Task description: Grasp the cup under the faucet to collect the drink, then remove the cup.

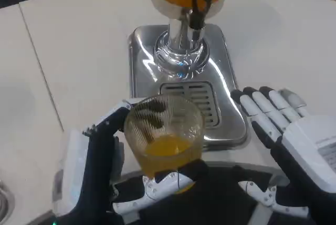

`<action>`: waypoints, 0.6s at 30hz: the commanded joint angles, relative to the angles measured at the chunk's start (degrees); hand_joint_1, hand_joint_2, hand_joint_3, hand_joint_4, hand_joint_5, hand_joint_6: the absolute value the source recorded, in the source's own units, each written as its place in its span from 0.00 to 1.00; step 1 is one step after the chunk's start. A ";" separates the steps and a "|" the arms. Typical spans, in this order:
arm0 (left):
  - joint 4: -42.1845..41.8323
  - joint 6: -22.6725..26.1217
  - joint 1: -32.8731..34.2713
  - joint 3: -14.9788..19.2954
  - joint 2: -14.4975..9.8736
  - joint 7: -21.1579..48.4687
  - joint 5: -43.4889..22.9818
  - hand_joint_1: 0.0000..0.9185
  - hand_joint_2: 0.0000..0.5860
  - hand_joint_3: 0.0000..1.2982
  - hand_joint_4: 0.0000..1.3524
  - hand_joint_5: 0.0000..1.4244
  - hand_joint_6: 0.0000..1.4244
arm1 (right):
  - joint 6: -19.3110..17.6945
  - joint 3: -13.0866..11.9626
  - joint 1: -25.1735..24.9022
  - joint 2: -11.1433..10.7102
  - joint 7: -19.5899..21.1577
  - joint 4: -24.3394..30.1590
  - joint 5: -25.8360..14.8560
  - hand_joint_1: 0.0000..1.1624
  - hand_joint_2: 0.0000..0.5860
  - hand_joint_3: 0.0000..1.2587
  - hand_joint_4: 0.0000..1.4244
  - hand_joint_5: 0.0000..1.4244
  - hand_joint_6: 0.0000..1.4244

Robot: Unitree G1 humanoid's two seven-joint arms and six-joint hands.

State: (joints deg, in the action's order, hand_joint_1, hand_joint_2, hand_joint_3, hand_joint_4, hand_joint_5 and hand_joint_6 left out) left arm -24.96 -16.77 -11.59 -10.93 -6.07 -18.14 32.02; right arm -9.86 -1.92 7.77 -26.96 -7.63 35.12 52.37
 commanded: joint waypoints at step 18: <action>-0.35 -0.61 0.70 0.52 2.33 0.74 0.14 0.65 0.00 0.89 0.74 1.00 1.00 | 1.99 0.84 -1.32 1.40 -0.53 -0.21 1.32 0.31 0.75 0.00 0.00 0.00 0.00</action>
